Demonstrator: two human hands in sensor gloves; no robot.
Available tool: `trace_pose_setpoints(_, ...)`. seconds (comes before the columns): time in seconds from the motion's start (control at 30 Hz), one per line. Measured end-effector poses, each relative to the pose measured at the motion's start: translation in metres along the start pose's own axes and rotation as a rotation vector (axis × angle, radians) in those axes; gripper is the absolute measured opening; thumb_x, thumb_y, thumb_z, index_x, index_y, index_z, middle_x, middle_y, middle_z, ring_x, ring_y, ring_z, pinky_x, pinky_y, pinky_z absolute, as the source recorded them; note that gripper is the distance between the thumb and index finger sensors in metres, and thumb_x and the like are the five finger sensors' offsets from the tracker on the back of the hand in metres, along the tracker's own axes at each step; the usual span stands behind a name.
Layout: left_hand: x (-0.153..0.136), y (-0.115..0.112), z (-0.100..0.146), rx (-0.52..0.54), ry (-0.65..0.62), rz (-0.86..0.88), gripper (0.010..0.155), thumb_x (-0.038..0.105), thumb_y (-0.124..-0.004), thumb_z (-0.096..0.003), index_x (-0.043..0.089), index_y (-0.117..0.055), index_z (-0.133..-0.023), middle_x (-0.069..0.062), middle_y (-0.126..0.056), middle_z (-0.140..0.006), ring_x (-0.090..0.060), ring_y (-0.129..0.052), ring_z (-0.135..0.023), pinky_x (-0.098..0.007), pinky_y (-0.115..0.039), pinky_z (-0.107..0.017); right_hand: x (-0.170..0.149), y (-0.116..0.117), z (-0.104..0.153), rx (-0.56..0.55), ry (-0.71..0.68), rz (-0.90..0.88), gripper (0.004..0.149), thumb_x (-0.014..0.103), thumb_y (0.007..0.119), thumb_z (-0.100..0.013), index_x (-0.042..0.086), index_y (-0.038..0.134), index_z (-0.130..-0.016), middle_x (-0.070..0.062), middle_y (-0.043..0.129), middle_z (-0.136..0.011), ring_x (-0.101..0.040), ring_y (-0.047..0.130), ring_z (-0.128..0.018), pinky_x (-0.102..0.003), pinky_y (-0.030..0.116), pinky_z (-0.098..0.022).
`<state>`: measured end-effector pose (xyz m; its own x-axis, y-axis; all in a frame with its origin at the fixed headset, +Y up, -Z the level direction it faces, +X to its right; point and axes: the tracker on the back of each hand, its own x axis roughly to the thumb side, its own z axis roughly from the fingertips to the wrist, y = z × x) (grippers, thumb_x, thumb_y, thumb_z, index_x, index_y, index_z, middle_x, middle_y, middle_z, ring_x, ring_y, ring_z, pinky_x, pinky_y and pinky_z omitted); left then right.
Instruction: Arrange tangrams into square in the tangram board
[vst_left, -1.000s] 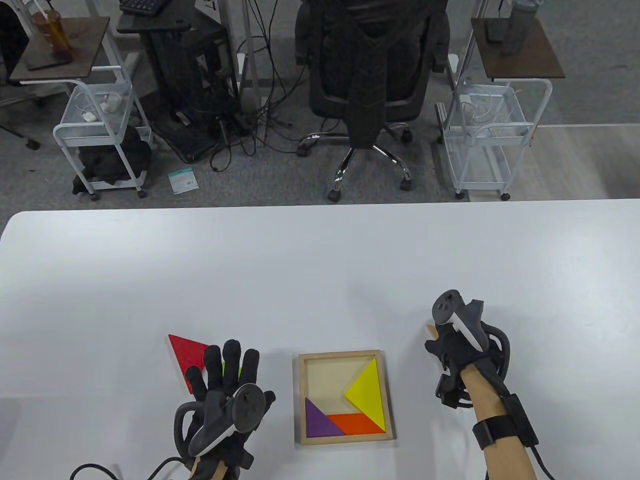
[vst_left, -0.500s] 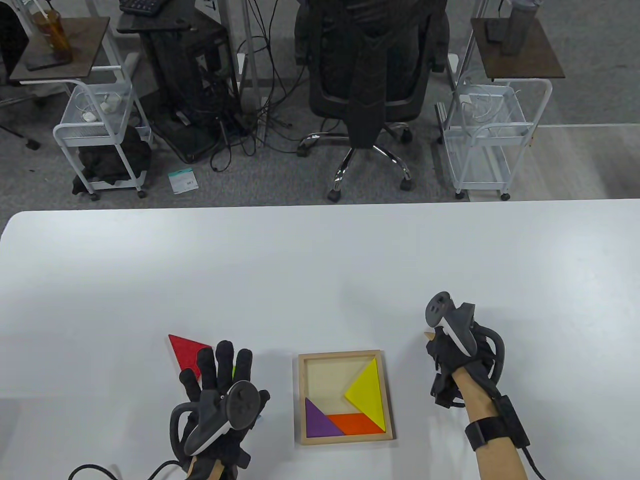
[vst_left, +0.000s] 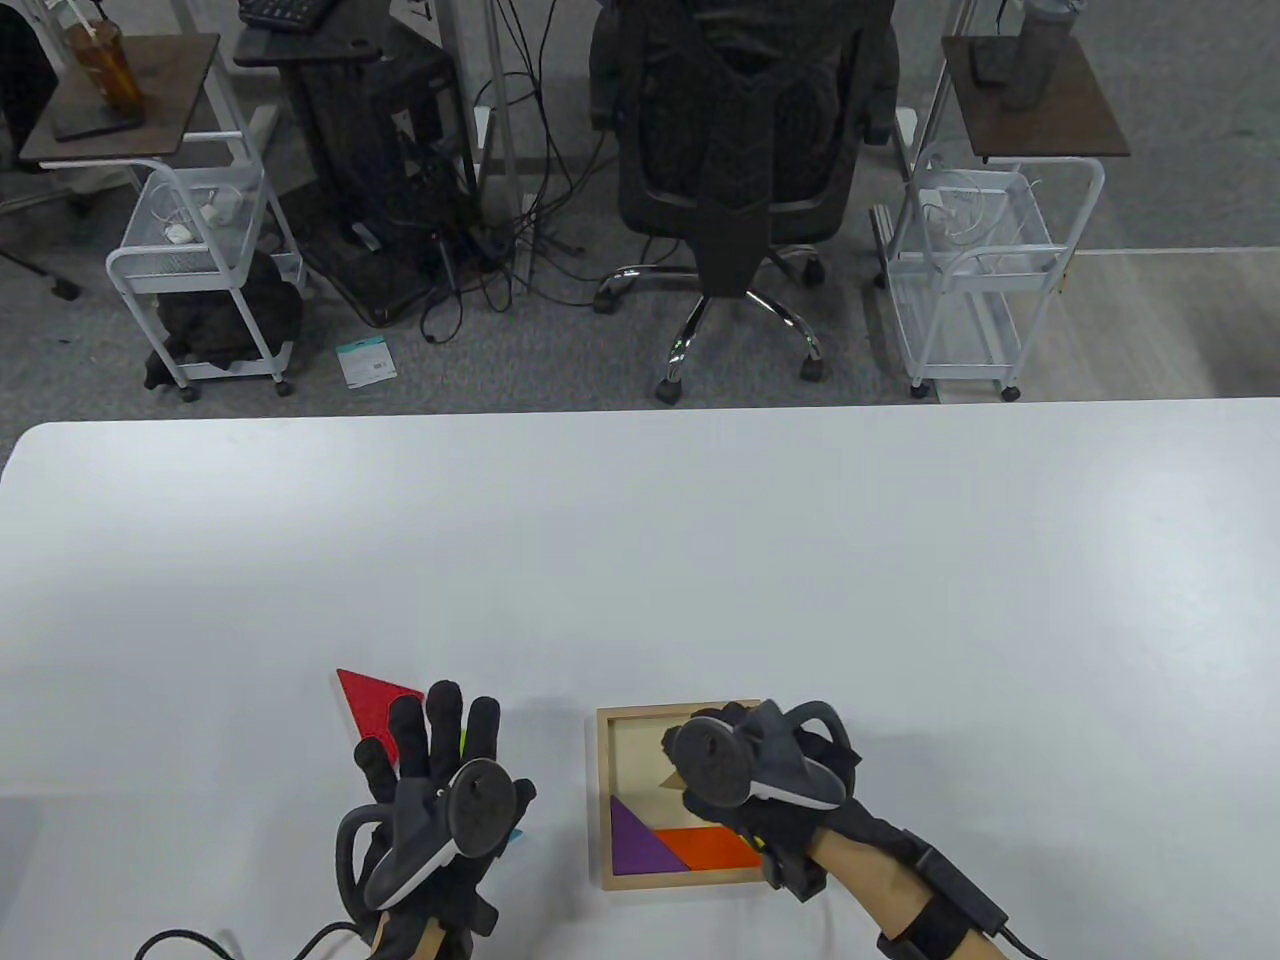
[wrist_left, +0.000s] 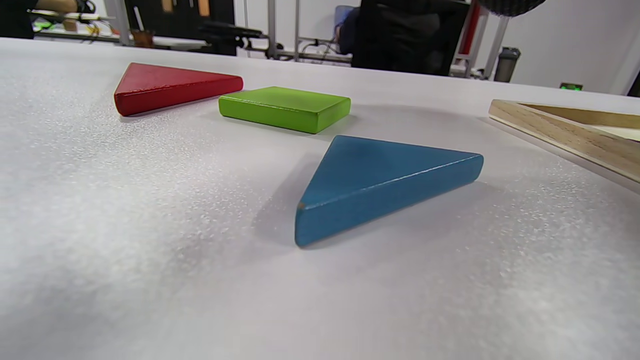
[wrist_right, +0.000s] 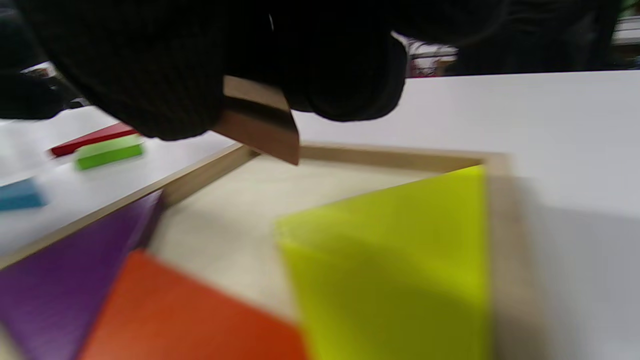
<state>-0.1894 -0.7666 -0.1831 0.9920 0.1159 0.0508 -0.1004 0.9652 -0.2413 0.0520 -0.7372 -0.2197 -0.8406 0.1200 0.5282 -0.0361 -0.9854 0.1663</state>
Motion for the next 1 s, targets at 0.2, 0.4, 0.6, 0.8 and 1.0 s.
trace_pose_setpoints(0.2,-0.001,0.001,0.0,0.005,0.012,0.005,0.081,0.059,-0.051,-0.057,0.022,-0.001,-0.109,-0.02,0.015,-0.109,-0.053,0.009,-0.098,-0.076,-0.004,-0.062,0.014,0.018,-0.004,0.048,-0.026,0.083,0.058,0.04,0.089,-0.031,0.027,0.077,-0.087,-0.008,0.079,-0.088,-0.023,0.089,-0.063,-0.032,0.077,-0.038)
trace_pose_setpoints(0.4,0.0,0.001,0.0,-0.003,0.007,0.001,0.081,0.059,-0.051,-0.0569,0.022,0.0,-0.109,-0.02,0.015,-0.108,-0.053,0.01,-0.097,-0.076,-0.004,-0.062,0.014,0.026,-0.005,0.075,-0.018,0.139,0.058,0.039,0.089,-0.032,0.027,0.076,-0.087,-0.008,0.078,-0.088,-0.023,0.088,-0.064,-0.033,0.076,-0.039)
trace_pose_setpoints(0.6,0.0,0.001,0.0,-0.011,0.008,-0.003,0.082,0.059,-0.051,-0.057,0.022,0.0,-0.109,-0.02,0.015,-0.108,-0.053,0.01,-0.097,-0.076,-0.004,-0.062,0.014,0.031,-0.005,0.108,-0.018,0.173,0.056,0.039,0.086,-0.034,0.028,0.075,-0.088,-0.007,0.076,-0.09,-0.023,0.087,-0.066,-0.032,0.076,-0.041)
trace_pose_setpoints(0.8,0.001,0.0,0.0,-0.015,0.017,-0.004,0.082,0.059,-0.051,-0.057,0.022,0.001,-0.108,-0.02,0.016,-0.108,-0.053,0.01,-0.097,-0.076,-0.004,-0.062,0.012,0.031,-0.007,0.14,-0.009,0.181,0.056,0.04,0.084,-0.034,0.029,0.074,-0.089,-0.005,0.075,-0.091,-0.022,0.085,-0.067,-0.032,0.075,-0.043)
trace_pose_setpoints(1.0,0.001,0.0,-0.001,-0.021,0.019,-0.009,0.082,0.059,-0.052,-0.0571,0.022,0.001,-0.108,-0.02,0.016,-0.108,-0.053,0.01,-0.097,-0.075,-0.004,-0.062,0.01,0.03,-0.013,0.182,0.013,0.16,0.054,0.04,0.085,-0.034,0.034,0.075,-0.087,-0.001,0.074,-0.092,-0.021,0.083,-0.069,-0.032,0.074,-0.044)
